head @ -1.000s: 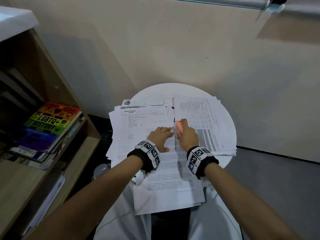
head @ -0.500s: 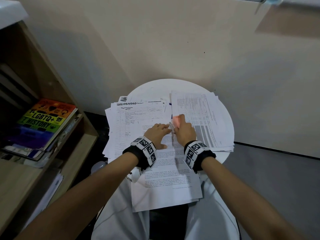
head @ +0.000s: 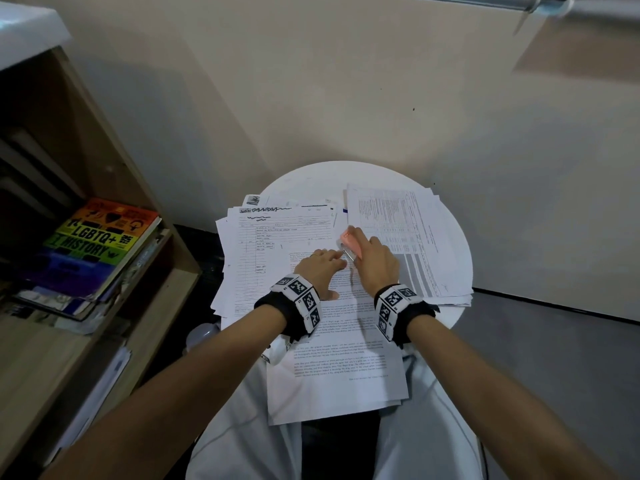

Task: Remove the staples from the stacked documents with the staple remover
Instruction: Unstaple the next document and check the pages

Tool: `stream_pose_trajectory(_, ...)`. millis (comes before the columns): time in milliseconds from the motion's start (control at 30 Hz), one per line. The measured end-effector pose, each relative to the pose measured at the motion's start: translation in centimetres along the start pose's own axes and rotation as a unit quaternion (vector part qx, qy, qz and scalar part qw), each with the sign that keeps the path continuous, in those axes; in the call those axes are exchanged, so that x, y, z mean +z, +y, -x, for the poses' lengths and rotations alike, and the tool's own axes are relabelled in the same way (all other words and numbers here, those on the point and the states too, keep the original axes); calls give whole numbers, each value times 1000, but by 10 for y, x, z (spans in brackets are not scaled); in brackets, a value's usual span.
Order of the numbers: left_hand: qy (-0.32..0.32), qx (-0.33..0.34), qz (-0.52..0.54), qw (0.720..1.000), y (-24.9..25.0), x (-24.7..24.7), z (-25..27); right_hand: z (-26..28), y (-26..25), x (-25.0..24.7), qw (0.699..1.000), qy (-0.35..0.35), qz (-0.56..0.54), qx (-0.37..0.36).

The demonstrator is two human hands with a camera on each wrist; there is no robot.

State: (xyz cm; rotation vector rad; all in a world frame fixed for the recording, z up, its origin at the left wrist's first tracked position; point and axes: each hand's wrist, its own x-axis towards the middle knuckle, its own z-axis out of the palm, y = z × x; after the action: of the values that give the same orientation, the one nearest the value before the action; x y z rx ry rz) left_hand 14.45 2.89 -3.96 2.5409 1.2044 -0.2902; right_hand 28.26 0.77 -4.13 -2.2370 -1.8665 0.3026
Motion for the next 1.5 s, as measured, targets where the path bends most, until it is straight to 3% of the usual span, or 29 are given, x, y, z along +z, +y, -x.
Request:
stream_pose_trajectory(67, 3, 3, 2, 1000, 0, 0, 0, -3, 2, -3, 1000, -5, -6, -12)
stream_pose_trajectory(267, 6, 22, 22, 999, -9, 1, -2, -5, 7, -6, 986, -27, -159, 36)
stream_pose_trajectory(367, 70, 8, 167, 983, -13, 8, -1, 2, 6, -9, 976, -15, -213, 46)
stream_pose_trajectory(400, 124, -13, 255, 959, -11, 9, 0, 5, 5, -10, 972, -10, -229, 47)
stream_pose_trajectory(467, 223, -71, 431, 872, -3, 7, 3, 12, 4, -13, 966, -4, -254, 43)
stream_pose_trajectory(533, 260, -103, 569, 773, 7, 0, 8, 22, 1, -15, 961, 4, -274, 35)
stream_pose_trajectory(567, 269, -108, 609, 738, 11, -3, 12, 27, -1, -15, 960, 11, -279, 29)
stream_pose_trajectory(633, 285, -112, 640, 705, 17, -5, 21, 38, -6, -16, 957, 23, -287, 21)
stream_pose_trajectory(733, 319, -105, 656, 676, 19, -3, 36, 52, -15, -18, 958, 34, -285, -2)
stream_pose_trajectory(1033, 397, -158, 606, 672, 3, 3, 73, 88, -51, -14, 970, 37, -231, -72)
stream_pose_trajectory(1233, 411, -202, 546, 701, -61, 2, 102, 94, -71, -4, 969, 0, -226, -102)
stream_pose_trajectory(1367, 424, -279, 464, 726, -123, 25, 143, 79, -71, 11, 954, -36, -295, -45)
stream_pose_trajectory(1500, 384, -348, 426, 742, -158, 73, 176, 66, -68, 23, 927, -61, -369, 33)
